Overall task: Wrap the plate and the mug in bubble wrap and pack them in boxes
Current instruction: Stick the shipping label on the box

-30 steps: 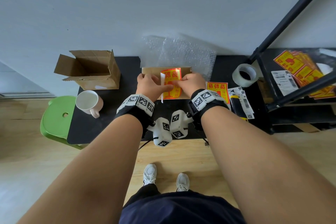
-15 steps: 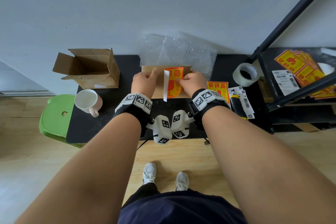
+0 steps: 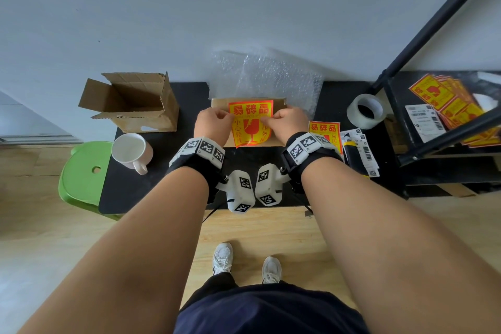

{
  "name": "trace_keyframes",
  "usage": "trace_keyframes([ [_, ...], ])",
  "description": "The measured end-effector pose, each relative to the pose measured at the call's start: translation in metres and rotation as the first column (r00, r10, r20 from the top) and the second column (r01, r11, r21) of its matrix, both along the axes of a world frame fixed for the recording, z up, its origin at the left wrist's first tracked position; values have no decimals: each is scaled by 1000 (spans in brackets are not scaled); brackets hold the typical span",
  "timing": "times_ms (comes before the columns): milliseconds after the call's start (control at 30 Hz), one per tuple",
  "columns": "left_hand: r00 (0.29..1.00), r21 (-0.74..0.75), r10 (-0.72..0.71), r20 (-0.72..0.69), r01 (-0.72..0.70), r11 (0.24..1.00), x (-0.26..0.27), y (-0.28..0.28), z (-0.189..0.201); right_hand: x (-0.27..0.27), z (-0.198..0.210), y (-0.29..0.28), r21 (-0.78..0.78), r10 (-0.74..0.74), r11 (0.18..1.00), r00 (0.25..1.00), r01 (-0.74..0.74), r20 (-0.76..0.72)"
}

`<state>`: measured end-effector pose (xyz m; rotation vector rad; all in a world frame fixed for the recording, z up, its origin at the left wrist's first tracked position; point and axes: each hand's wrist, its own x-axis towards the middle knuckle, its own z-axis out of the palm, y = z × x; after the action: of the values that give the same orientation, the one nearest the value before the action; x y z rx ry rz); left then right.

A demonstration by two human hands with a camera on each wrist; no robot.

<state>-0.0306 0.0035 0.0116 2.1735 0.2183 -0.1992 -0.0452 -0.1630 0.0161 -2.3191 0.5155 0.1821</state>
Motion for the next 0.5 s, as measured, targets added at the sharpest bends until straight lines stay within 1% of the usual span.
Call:
trace_keyframes([
  [67,1000,12,8,-5,-7,1000,0,0,1,0,-3,1,20,-40,999,999,39,7],
  [133,1000,55,17,-13,-16,998,0,0,-1,0,-6,2,23,-66,998,998,65,13],
  [300,998,131,59,-14,-57,990,5,3,-5,7,-19,3,-19,-74,997,997,75,18],
  [500,999,170,42,-13,-39,985,13,7,-14,8,-22,4,-59,-91,994,996,92,26],
])
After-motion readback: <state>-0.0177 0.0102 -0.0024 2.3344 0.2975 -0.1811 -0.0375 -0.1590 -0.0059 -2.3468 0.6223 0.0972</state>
